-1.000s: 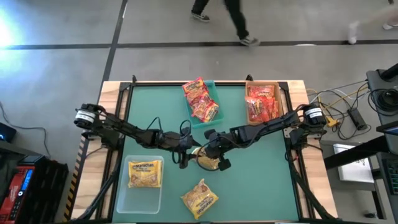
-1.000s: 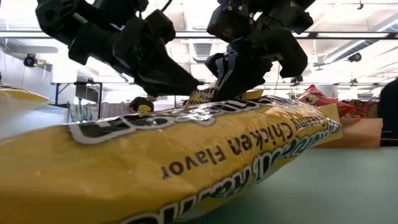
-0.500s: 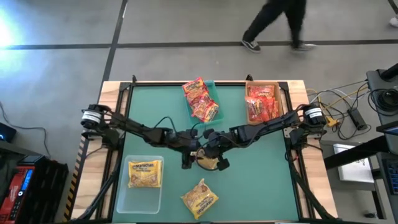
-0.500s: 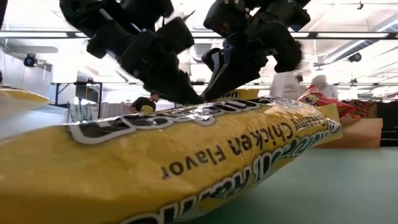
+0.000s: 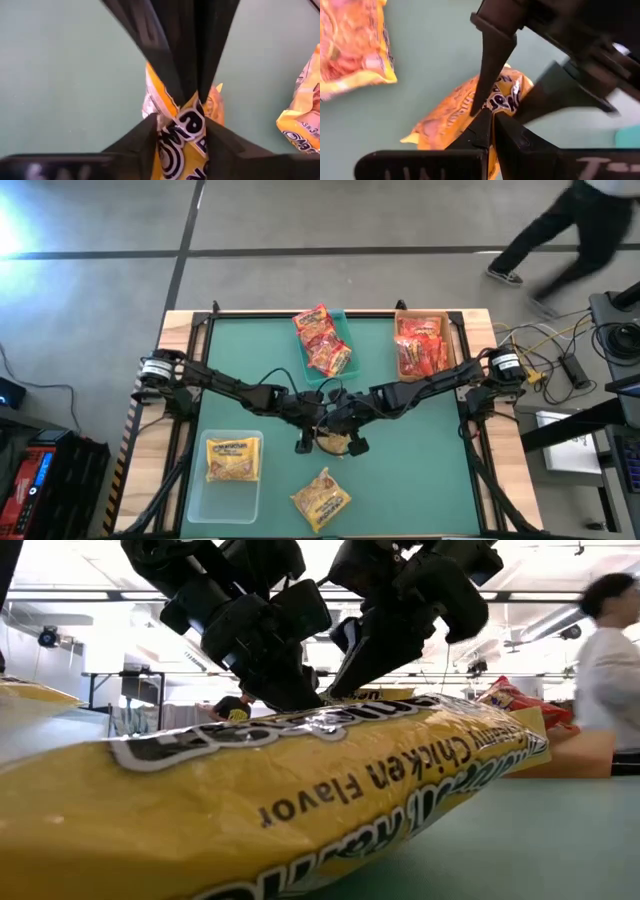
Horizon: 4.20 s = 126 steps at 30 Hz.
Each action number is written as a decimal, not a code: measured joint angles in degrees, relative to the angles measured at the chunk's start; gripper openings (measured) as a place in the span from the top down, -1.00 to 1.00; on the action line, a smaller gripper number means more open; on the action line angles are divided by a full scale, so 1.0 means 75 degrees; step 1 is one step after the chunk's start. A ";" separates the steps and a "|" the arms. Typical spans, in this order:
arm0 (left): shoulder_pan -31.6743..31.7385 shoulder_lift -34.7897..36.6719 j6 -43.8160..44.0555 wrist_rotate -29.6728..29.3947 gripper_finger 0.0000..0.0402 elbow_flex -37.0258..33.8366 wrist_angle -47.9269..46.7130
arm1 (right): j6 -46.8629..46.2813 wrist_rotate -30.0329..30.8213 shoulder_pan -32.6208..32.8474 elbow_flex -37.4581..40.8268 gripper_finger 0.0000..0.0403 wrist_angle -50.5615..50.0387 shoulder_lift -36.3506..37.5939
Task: Sort Maruchan noodles
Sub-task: Put the top yellow noodle pack into the transparent bin, then put the yellow noodle pack into the transparent bin
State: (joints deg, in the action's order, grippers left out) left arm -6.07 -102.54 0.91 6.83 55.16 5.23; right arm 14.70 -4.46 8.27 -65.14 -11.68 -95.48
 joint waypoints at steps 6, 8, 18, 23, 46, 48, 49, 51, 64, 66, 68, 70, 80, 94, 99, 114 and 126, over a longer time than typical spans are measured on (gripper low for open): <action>0.0000 0.0002 0.0227 -0.0003 0.93 -0.0015 -0.0110 | -0.1602 -0.0005 -0.0003 -0.0003 0.92 -0.0571 0.0366; 0.0000 0.0002 0.0302 -0.0006 0.96 -0.0015 -0.0127 | -0.2109 -0.0003 -0.0003 -0.0003 0.91 -0.0850 0.0573; -0.0004 0.0050 0.0739 -0.0109 1.00 -0.0045 -0.0247 | -0.5166 -0.0470 0.0090 0.0072 0.90 -0.1802 0.0764; -0.0017 0.0462 0.0810 -0.0239 1.00 -0.0223 -0.0272 | -0.5482 -0.0359 0.0216 0.0093 0.90 -0.2550 0.0732; -0.2305 0.3449 0.5201 -0.0192 1.00 -0.0290 -0.3758 | -0.4048 0.1214 0.0207 0.0599 0.90 -0.2564 0.0810; -0.2719 0.3811 0.6053 -0.0401 1.00 -0.0279 -0.4203 | -0.4054 0.1217 0.0207 0.0654 0.90 -0.2402 0.0810; -0.2909 0.3967 0.6475 -0.0424 1.00 -0.0276 -0.4392 | -0.4056 0.1217 0.0207 0.0697 0.90 -0.2272 0.0810; -0.3338 0.4246 0.7348 -0.0490 1.00 -0.0269 -0.4940 | -0.4062 0.1217 0.0207 0.0776 0.90 -0.2008 0.0807; -0.5692 0.4549 1.0941 0.0540 1.00 -0.0249 -0.7328 | -0.4101 0.1214 0.0207 0.0988 0.90 -0.1306 0.0807; -0.5790 0.4546 1.1054 0.0625 1.00 -0.0177 -0.7609 | -0.4101 0.1214 0.0207 0.0990 0.90 -0.1317 0.0807; -0.5783 0.4546 1.1221 0.0643 1.00 -0.0082 -0.7972 | -0.4101 0.1214 0.0207 0.0988 0.90 -0.1311 0.0807; -0.5770 0.4543 1.1231 0.0622 1.00 0.0084 -0.8151 | -0.4101 0.1211 0.0207 0.0988 0.90 -0.1314 0.0807; -0.5767 0.4543 1.1161 -0.0127 1.00 0.1253 -0.9826 | -0.4080 0.1209 0.0207 0.0988 0.90 -0.1317 0.0807; -0.5181 0.4452 0.9224 -0.5571 1.00 0.1266 -0.9908 | -0.5918 0.0725 0.0462 0.0994 0.90 -0.0614 0.0801; -0.4349 0.4197 0.8269 -0.6316 1.00 0.0965 -0.9331 | -0.6471 -0.0076 0.1130 0.0988 0.90 0.1462 0.0703; -0.3815 0.2951 0.5236 -0.6446 1.00 0.0742 -0.7139 | -0.7956 -0.0068 0.2610 0.0835 0.90 0.4085 -0.0759; -0.3930 0.2395 0.5608 -0.6441 1.00 0.0744 -0.7040 | -0.7818 -0.0042 0.3128 -0.1199 0.91 0.3464 -0.2247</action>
State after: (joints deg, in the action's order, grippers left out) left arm -35.54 -84.58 42.97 -41.47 60.74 -47.57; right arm -43.94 -4.78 31.73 -74.13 14.30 -112.33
